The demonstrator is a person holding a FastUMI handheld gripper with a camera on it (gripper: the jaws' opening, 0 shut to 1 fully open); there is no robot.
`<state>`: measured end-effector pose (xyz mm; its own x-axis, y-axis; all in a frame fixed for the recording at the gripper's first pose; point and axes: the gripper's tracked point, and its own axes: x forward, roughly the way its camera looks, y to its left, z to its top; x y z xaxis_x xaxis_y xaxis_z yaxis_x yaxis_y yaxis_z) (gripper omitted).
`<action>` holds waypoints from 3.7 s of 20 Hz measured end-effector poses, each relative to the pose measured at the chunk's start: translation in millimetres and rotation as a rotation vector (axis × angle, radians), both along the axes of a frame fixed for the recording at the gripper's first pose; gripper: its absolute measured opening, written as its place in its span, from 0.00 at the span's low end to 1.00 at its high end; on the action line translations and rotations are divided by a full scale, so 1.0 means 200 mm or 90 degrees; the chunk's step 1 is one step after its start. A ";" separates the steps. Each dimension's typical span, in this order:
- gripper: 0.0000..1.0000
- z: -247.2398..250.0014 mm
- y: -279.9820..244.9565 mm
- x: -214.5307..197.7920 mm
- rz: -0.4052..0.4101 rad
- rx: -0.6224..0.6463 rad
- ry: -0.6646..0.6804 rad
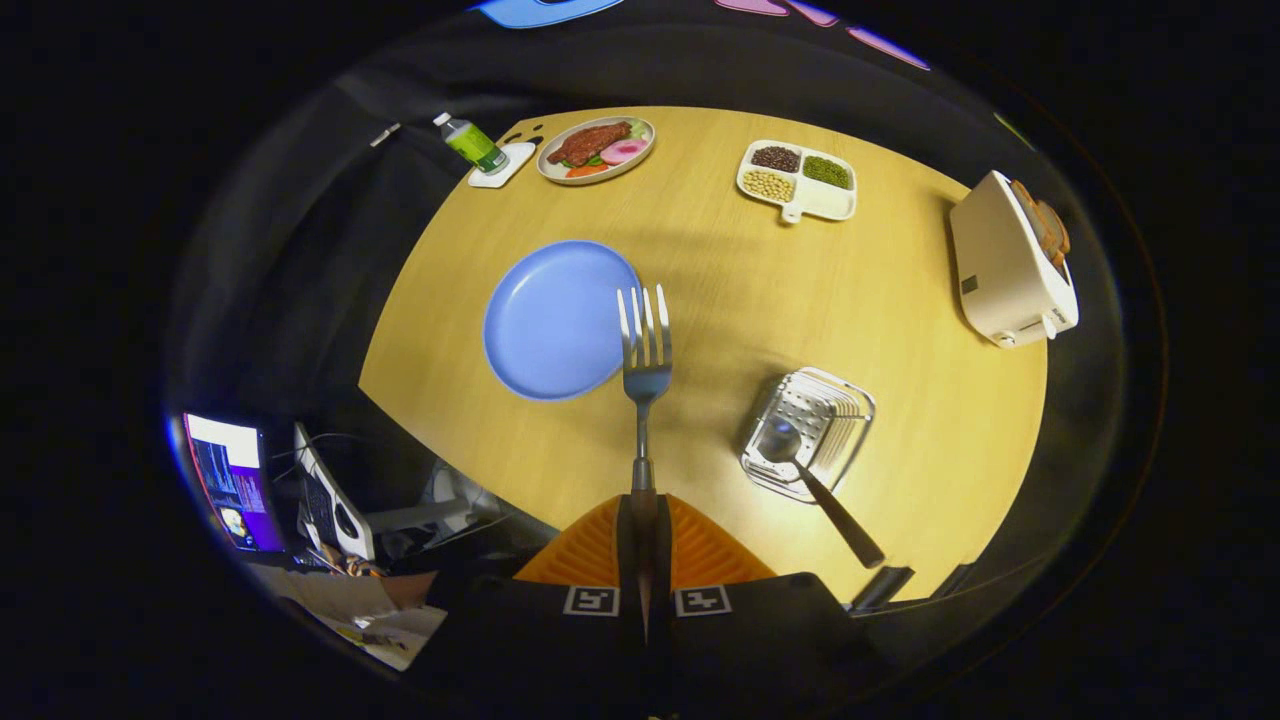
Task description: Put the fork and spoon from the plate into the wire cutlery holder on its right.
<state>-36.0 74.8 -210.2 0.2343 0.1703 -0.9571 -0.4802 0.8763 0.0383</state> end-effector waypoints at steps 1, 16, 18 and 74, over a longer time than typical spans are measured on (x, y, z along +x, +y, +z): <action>0.06 0.03 -0.05 -0.01 0.000 -0.005 0.010; 0.07 -0.03 -0.54 0.12 0.079 -0.170 0.195; 0.07 -0.06 -0.53 0.13 0.076 -0.169 0.224; 0.99 1.00 -0.44 0.04 -0.194 0.189 -0.788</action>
<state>-29.0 -12.5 -9.4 0.9926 0.1208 -0.0155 -0.1216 0.9899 -0.0734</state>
